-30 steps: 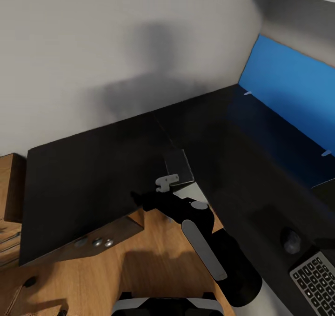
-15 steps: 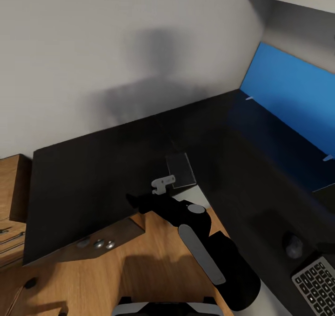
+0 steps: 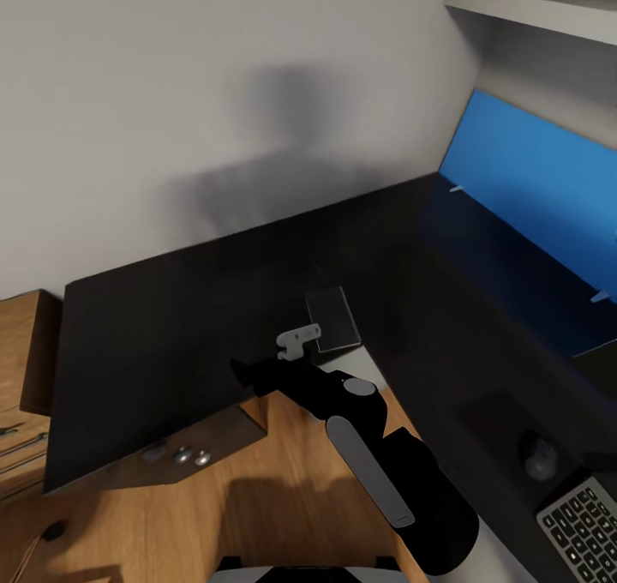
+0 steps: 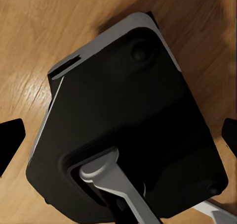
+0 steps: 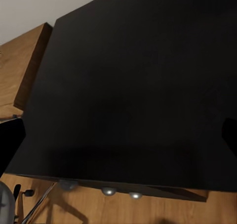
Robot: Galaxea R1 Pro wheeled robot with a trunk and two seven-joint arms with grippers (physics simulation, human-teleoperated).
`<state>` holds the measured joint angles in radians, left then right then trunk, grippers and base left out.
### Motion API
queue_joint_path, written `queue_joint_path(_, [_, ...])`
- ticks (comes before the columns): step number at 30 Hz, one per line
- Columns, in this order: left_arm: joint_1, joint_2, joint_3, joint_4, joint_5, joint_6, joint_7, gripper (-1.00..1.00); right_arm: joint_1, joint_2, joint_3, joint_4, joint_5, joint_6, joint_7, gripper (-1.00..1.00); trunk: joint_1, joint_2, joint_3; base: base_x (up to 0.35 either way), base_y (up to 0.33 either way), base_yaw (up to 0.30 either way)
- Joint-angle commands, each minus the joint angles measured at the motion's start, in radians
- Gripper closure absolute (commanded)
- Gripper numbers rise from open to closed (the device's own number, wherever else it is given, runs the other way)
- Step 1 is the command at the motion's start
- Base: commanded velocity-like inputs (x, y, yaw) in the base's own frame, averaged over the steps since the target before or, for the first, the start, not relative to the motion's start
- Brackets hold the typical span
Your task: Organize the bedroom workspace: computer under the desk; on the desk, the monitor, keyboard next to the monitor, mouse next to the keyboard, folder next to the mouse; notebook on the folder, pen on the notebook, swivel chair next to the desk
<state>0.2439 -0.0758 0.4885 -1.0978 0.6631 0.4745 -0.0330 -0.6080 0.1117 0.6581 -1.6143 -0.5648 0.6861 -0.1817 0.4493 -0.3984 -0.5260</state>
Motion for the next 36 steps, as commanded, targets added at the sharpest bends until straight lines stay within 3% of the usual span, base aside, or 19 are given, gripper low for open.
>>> queue_joint_path(1, [0.000, -0.001, 0.010, -0.003, 0.010, 0.009, -0.003, -1.00, -0.001, 0.000, 0.001, -0.001, -0.010, 0.003, -0.010, -1.00, 0.001, -0.002, 0.000, 0.000, 0.000, 0.000])
queue_joint_path(6, [0.000, 0.001, 0.049, -0.011, 0.105, 0.059, -0.003, -1.00, -0.001, 0.000, 0.002, -0.001, -0.010, 0.003, -0.008, -1.00, 0.012, -0.023, -0.001, 0.000, 0.000, 0.000])
queue_joint_path(12, [0.000, 0.002, 0.063, -0.012, 0.147, 0.087, -0.002, -1.00, -0.001, 0.001, 0.001, -0.001, -0.010, 0.003, -0.009, -1.00, 0.035, -0.065, -0.011, 0.000, 0.000, 0.000])
queue_joint_path(25, [0.000, 0.007, 0.067, -0.005, 0.157, 0.094, -0.002, -1.00, -0.001, 0.002, 0.002, -0.001, -0.010, 0.003, -0.007, -1.00, 0.085, -0.156, -0.039, 0.000, 0.000, 0.095])
queue_joint_path(36, [0.000, 0.008, 0.067, -0.004, 0.159, 0.095, -0.002, -1.00, -0.001, 0.002, 0.029, -0.001, -0.010, 0.000, -0.011, -1.00, 0.127, -0.233, -0.058, 0.000, 0.000, 0.174])
